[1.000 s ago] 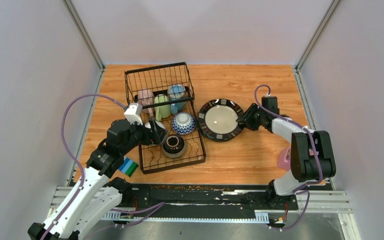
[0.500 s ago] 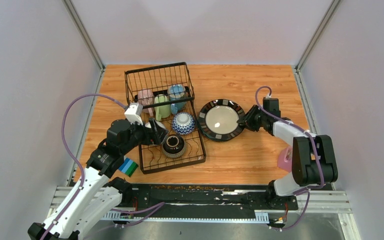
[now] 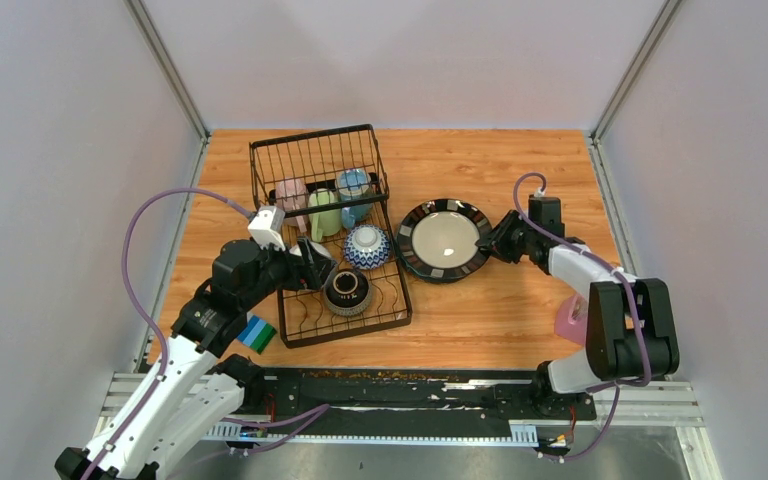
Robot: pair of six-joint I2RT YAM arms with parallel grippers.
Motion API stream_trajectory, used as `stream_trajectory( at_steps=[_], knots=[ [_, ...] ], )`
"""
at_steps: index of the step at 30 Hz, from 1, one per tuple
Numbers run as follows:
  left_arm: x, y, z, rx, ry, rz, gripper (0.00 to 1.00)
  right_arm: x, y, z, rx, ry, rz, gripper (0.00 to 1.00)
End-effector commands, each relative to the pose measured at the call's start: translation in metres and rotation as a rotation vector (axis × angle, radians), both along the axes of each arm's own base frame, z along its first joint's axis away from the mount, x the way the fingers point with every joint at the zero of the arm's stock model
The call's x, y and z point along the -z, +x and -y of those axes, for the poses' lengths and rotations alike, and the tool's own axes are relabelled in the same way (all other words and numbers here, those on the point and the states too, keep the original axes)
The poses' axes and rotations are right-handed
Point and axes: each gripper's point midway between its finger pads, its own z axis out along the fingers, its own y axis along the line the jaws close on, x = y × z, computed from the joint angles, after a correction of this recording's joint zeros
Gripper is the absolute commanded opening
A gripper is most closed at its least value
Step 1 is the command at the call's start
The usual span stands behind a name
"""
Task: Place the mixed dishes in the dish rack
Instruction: Pick up the plate at the center of the board.
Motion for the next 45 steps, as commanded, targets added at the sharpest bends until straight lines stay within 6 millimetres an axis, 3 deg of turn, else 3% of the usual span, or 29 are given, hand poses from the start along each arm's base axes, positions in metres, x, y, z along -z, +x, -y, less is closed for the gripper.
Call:
stream_trajectory(
  at_steps=[1, 7, 23, 32, 45],
  knots=[
    [-0.011, 0.001, 0.004, 0.024, -0.015, 0.042, 0.97, -0.006, 0.0, 0.009, 0.021, -0.037, 0.027, 0.06],
    [-0.008, 0.001, 0.006, 0.03, -0.016, 0.034, 0.97, -0.008, -0.001, 0.005, 0.016, 0.011, 0.023, 0.03],
    [-0.009, 0.004, 0.008, 0.034, -0.023, 0.032, 0.97, -0.054, 0.007, -0.01, 0.016, 0.234, 0.246, 0.02],
    [-0.01, 0.004, 0.009, 0.034, -0.03, 0.032, 0.97, -0.016, 0.008, 0.006, 0.109, 0.147, 0.12, 0.13],
    [-0.008, 0.004, 0.01, 0.042, -0.022, 0.027, 0.97, -0.005, 0.017, 0.003, 0.086, 0.156, 0.119, 0.28]
  ],
)
